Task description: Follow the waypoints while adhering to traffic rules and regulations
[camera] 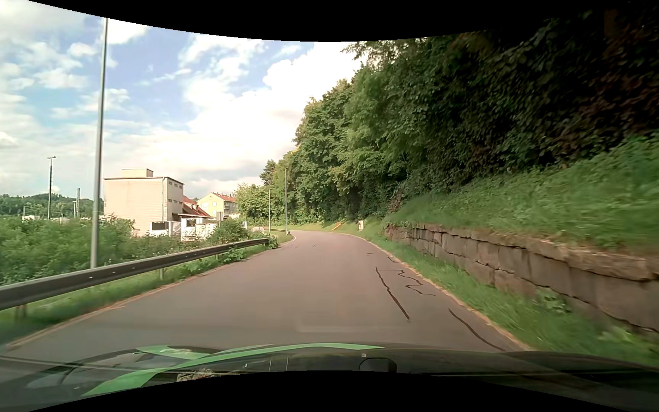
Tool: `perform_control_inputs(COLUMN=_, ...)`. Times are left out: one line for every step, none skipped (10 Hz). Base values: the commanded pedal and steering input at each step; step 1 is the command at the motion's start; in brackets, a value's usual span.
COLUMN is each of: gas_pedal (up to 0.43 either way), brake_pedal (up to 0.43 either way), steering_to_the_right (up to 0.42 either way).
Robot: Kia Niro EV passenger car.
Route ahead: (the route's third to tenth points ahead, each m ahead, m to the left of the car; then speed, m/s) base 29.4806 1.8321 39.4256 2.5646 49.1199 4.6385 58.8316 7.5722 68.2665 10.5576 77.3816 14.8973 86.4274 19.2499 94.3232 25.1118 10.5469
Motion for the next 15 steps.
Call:
perform_control_inputs(gas_pedal=0.000, brake_pedal=0.000, steering_to_the_right=-0.002)
perform_control_inputs(gas_pedal=0.000, brake_pedal=0.000, steering_to_the_right=-0.003)
perform_control_inputs(gas_pedal=0.059, brake_pedal=0.000, steering_to_the_right=-0.003)
perform_control_inputs(gas_pedal=0.079, brake_pedal=0.000, steering_to_the_right=-0.003)
perform_control_inputs(gas_pedal=0.079, brake_pedal=0.000, steering_to_the_right=-0.003)
perform_control_inputs(gas_pedal=0.087, brake_pedal=0.000, steering_to_the_right=-0.003)
perform_control_inputs(gas_pedal=0.098, brake_pedal=0.000, steering_to_the_right=-0.002)
perform_control_inputs(gas_pedal=0.098, brake_pedal=0.000, steering_to_the_right=-0.003)
perform_control_inputs(gas_pedal=0.098, brake_pedal=0.000, steering_to_the_right=-0.005)
perform_control_inputs(gas_pedal=0.098, brake_pedal=0.000, steering_to_the_right=-0.006)
perform_control_inputs(gas_pedal=0.098, brake_pedal=0.000, steering_to_the_right=-0.008)
perform_control_inputs(gas_pedal=0.098, brake_pedal=0.000, steering_to_the_right=-0.008)
perform_control_inputs(gas_pedal=0.098, brake_pedal=0.000, steering_to_the_right=-0.009)
perform_control_inputs(gas_pedal=0.110, brake_pedal=0.000, steering_to_the_right=-0.013)
perform_control_inputs(gas_pedal=0.110, brake_pedal=0.000, steering_to_the_right=-0.020)
